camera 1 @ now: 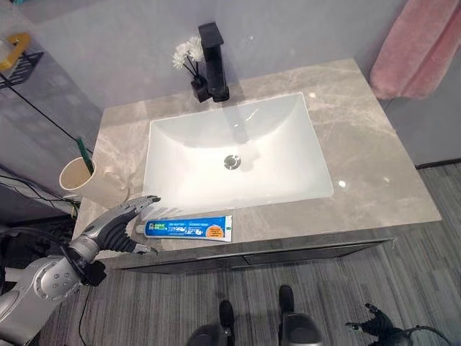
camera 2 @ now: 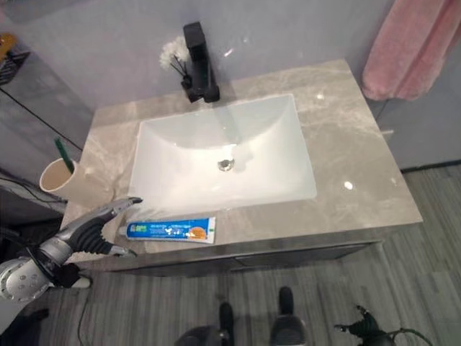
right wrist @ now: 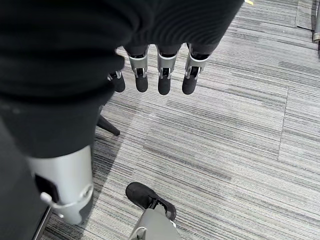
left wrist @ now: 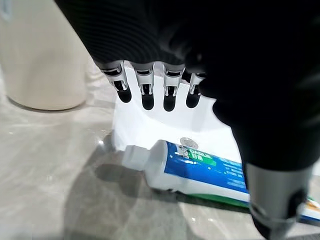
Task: Put brush and paste in cup on sink, flatten towel.
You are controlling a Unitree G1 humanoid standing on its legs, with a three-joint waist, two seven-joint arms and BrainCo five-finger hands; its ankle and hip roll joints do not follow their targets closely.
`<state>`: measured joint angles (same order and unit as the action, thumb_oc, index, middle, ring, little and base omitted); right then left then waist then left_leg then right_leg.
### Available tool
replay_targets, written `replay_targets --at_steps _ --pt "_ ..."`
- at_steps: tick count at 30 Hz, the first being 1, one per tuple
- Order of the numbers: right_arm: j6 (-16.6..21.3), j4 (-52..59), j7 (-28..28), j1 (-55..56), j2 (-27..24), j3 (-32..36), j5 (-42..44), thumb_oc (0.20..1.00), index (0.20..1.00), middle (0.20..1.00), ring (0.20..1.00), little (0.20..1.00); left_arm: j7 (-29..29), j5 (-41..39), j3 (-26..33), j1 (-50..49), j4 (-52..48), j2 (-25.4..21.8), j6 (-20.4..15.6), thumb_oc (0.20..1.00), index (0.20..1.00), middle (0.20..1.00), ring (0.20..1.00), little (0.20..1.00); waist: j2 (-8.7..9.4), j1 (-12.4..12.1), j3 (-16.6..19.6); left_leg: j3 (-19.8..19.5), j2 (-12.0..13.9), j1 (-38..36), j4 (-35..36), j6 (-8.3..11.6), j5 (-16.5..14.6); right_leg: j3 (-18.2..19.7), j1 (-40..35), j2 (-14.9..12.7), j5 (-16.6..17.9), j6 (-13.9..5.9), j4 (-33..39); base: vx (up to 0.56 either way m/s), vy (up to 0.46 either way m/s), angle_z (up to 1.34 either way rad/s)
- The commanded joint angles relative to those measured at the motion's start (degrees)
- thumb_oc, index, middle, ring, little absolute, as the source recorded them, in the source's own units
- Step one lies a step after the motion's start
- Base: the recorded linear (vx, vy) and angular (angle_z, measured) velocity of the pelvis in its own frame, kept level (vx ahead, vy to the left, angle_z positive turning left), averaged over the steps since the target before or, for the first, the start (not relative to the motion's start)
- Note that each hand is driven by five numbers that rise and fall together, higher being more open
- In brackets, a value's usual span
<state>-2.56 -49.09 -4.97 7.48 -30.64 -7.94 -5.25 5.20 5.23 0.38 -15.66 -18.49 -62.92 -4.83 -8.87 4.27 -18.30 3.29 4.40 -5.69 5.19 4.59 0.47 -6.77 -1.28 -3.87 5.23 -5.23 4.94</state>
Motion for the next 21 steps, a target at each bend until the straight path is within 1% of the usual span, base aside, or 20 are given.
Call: replay_targets --at_steps 1,4,7,21 --pt "0.75 0.40 -1.38 -3.30 -3.80 -1.76 0.47 1.000 1.000 1.000 1.000 1.000 -1.83 0.66 0.67 3.56 -0.10 -1.04 -1.57 1.000 1.000 1.000 1.000 1.000 1.08 1.63 -0.43 2.51 2.64 2.21 -0.94 2.60 3.39 0.76 0.09 -1.42 -5.90 -2.49 -4.86 -0.01 0.021 -0.05" --pt "0.75 0.44 -1.40 -3.56 -4.07 -1.98 0.40 1.000 1.000 1.000 1.000 1.000 -1.47 0.17 0.22 3.80 -0.45 -1.54 -1.87 1.000 1.000 1.000 1.000 1.000 0.77 1.68 -0.47 2.96 2.67 2.05 -0.93 2.60 3.24 1.13 0.28 -1.49 -5.86 -2.55 -4.97 0.00 0.024 -0.06" --pt "0.91 0.71 -1.57 -3.72 -4.21 -2.09 0.59 1.000 1.000 1.000 1.000 1.000 -0.91 0.97 -0.37 4.38 -1.30 -3.04 -2.21 1.000 1.000 1.000 1.000 1.000 0.35 2.02 -0.26 3.29 2.46 1.68 -0.81 2.63 3.07 1.42 -0.11 -1.62 -5.71 -2.61 -4.48 0.00 0.007 -0.02" --pt "1.00 -0.78 -1.78 -3.25 -3.50 -2.43 0.78 1.000 1.000 1.000 1.000 1.000 -0.66 3.04 -1.30 5.51 -3.41 -5.10 -3.44 1.000 1.000 1.000 1.000 1.000 -0.94 2.96 0.57 3.78 1.55 1.25 -0.43 2.45 2.74 2.48 -0.39 -1.93 -5.13 -2.67 -3.07 0.00 0.010 -0.04"
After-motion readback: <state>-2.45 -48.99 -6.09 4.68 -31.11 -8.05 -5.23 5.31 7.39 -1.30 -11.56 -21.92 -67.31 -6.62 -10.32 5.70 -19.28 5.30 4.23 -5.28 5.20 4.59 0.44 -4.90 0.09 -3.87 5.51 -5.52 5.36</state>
